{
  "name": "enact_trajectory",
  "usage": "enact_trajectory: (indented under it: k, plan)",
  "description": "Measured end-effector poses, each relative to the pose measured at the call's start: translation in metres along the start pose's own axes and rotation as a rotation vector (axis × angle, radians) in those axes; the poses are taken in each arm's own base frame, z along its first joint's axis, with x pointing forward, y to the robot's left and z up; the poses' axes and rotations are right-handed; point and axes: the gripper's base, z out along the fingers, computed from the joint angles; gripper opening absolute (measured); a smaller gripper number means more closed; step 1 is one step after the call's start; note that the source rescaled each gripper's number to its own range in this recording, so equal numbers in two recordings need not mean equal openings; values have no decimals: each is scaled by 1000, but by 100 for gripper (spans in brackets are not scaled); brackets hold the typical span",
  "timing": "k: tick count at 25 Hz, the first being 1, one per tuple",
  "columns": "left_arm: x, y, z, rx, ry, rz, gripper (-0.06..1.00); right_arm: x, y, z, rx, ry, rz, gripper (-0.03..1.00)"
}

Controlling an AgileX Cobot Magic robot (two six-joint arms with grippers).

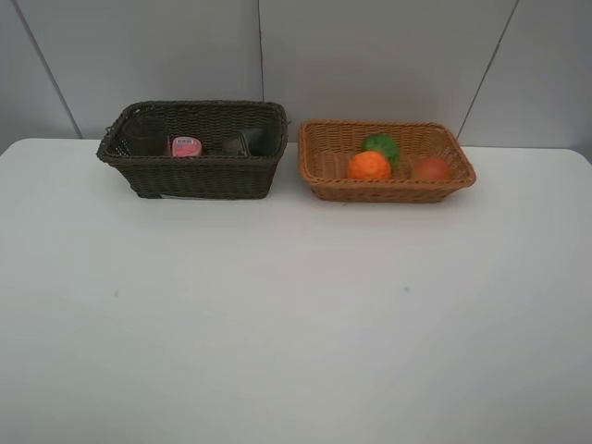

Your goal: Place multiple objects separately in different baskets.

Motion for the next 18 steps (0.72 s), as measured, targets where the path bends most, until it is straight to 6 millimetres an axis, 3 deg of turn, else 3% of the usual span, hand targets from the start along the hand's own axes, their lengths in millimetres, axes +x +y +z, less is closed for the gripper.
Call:
enact_trajectory:
  k: [8, 18]
  plan:
    - [0, 0, 0, 10, -4, 6, 100, 0, 0, 0, 0, 0, 0, 87]
    - [0, 3, -1, 146, -5, 94, 100, 0, 0, 0, 0, 0, 0, 87]
